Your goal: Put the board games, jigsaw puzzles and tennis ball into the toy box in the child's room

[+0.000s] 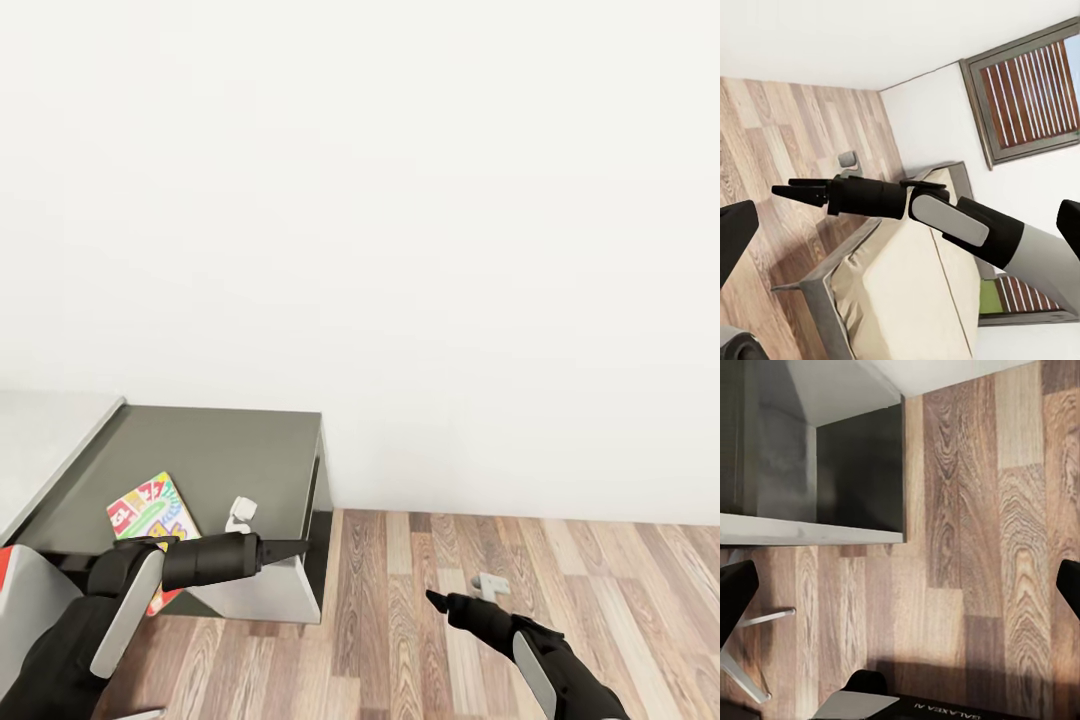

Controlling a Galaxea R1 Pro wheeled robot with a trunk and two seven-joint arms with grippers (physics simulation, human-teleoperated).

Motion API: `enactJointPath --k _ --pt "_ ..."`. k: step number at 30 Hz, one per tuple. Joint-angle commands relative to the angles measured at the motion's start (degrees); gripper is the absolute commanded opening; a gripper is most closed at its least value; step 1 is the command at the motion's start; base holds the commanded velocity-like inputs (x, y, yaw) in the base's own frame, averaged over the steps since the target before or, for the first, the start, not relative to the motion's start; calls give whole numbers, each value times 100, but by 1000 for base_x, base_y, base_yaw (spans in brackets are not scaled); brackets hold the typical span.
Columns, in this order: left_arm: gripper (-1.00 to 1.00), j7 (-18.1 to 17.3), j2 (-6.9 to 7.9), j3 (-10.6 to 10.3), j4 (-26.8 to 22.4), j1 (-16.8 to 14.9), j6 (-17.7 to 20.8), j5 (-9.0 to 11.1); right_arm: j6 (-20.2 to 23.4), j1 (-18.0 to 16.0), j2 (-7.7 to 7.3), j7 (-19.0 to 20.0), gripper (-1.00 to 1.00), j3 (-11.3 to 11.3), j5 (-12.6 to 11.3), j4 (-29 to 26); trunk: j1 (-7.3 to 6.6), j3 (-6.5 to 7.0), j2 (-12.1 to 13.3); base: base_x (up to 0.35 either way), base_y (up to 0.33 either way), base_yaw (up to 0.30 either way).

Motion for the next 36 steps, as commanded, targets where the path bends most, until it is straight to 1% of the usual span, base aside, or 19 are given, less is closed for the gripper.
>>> enactJointPath --k 1,4,7,15,17,19,22,24,26,29,30,32,33,36 --pt "100 -9 4 -6 -1 -4 24 6 -26 -1 2 19 100 -20 -54 43 3 0 -10 0 0 0" --pt "100 -13 5 -4 -1 -4 27 5 -174 -2 2 19 100 -28 -48 250 3 29 -10 0 0 0" --pt "100 -15 9 -3 -2 -4 31 5 -228 -2 2 23 100 -31 -41 380 3 57 -10 0 0 0" --pt "100 -18 20 -3 -19 -4 46 9 -243 -3 2 39 100 5 -45 394 3 134 -10 0 0 0" --pt "100 -18 26 -3 -33 -4 49 12 -237 -3 -3 130 100 0 -49 387 3 153 -10 0 0 0" --pt "100 -18 30 -3 -41 -4 56 13 -230 -3 -18 547 100 -20 -48 378 3 172 -10 0 0 0" --pt "100 -59 36 -3 -67 -4 60 14 -190 -3 -145 1136 100 -35 -95 316 3 201 -10 0 0 0" --pt "100 -228 42 -3 -75 -4 63 9 -158 -3 -245 1422 100 -42 -129 249 3 220 -10 0 0 0" --pt "100 -465 81 -3 -78 -4 61 7 -34 -3 -305 1630 100 -51 -152 191 3 239 -10 0 0 0" --pt "100 -780 204 -3 -80 -4 59 5 193 -3 -338 1945 100 -87 -164 76 3 267 -10 0 0 0" --pt "100 -830 226 -3 -80 -4 59 5 215 -3 -340 2009 100 -111 -165 62 3 277 -10 0 0 0" --pt "100 -1081 297 -3 -80 -4 59 5 298 -3 -346 2289 100 -296 -160 30 3 296 -10 0 0 0" --pt "100 -1156 311 -3 -80 -4 59 5 324 -3 -348 2360 100 -359 -159 25 3 306 -10 0 0 0" --pt "100 -1618 386 4 -83 1 59 -1 513 -3 -353 2718 100 -748 -153 7 3 334 -10 0 0 0"
